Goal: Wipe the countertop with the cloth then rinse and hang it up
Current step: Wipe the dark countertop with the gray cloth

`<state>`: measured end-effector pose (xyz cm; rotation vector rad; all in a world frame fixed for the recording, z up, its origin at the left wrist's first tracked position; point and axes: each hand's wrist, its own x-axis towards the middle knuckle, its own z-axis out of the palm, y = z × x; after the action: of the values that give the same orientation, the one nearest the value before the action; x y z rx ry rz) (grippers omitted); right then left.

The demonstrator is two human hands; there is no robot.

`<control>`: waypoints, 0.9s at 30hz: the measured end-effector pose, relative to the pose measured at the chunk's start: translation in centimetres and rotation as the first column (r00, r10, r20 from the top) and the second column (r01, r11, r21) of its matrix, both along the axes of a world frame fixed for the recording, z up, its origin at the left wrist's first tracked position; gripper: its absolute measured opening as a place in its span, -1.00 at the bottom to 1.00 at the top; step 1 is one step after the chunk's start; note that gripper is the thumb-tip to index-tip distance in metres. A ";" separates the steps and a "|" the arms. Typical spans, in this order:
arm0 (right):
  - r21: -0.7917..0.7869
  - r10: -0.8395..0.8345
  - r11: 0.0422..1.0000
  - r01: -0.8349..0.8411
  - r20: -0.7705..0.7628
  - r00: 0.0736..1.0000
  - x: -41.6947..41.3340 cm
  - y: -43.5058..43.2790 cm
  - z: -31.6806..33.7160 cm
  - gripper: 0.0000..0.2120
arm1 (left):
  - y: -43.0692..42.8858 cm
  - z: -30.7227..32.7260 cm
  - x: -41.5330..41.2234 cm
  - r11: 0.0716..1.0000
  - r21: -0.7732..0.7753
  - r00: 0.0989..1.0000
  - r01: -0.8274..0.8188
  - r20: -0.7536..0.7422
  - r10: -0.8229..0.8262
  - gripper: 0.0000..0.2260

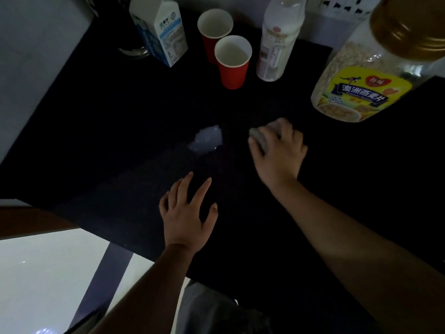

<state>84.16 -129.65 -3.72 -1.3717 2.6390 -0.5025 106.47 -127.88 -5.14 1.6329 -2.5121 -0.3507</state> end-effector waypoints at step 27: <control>-0.045 -0.395 0.918 0.395 -0.002 0.919 4.5 -3.2 -0.2 -0.66 | -16.6 0.5 8.7 0.972 0.028 0.971 0.234 0.042 -0.235 -0.51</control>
<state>88.66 -132.88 -3.87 -0.8435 2.9388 -0.5988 115.14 -144.48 -4.61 1.3662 -2.7520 -0.3706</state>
